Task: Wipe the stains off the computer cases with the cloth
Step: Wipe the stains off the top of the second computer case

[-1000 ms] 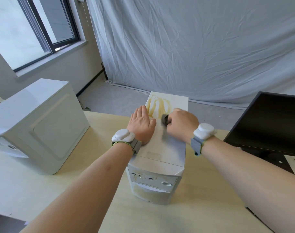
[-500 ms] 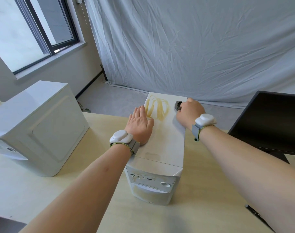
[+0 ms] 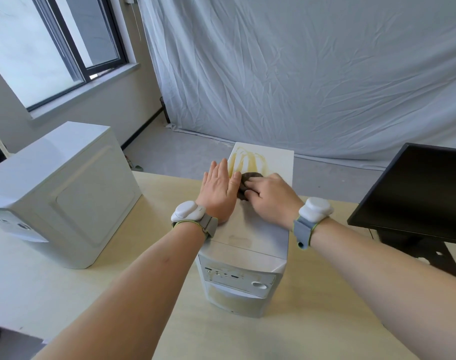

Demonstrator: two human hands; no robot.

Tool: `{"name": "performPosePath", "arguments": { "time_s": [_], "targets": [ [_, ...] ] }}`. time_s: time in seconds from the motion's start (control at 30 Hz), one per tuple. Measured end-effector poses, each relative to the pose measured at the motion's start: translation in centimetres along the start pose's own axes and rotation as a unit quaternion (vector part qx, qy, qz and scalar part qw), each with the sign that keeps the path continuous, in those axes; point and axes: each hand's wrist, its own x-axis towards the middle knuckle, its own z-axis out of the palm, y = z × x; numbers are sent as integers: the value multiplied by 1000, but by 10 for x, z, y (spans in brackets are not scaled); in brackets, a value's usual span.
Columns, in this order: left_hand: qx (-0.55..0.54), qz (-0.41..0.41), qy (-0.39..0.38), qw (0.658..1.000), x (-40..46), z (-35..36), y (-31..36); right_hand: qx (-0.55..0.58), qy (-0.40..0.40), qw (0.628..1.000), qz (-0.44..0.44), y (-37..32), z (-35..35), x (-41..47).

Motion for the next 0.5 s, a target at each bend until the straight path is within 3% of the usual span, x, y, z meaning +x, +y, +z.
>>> {"name": "performPosePath", "arguments": {
  "time_s": [0.1, 0.2, 0.27, 0.37, 0.43, 0.5],
  "targets": [
    [-17, 15, 13, 1000, 1, -1, -1, -26, 9, 997, -66, -6, 2, -20],
    [-54, -1, 24, 998, -2, -3, -1, 23, 4, 993, -120, 4, -11, -50],
    [-58, -6, 25, 998, -2, -5, -2, 28, 9, 995, -98, 21, -20, -56],
    [-35, -5, 20, 999, -1, -3, 1, -90, -7, 996, -1, 40, -32, -35],
    [-34, -13, 18, 999, -2, -3, 1, -147, -12, 987, 70, 34, -30, -18],
    [-41, -22, 20, 999, -1, -3, 1, -170, -24, 982, 76, 14, -22, -8]
  ]
}}
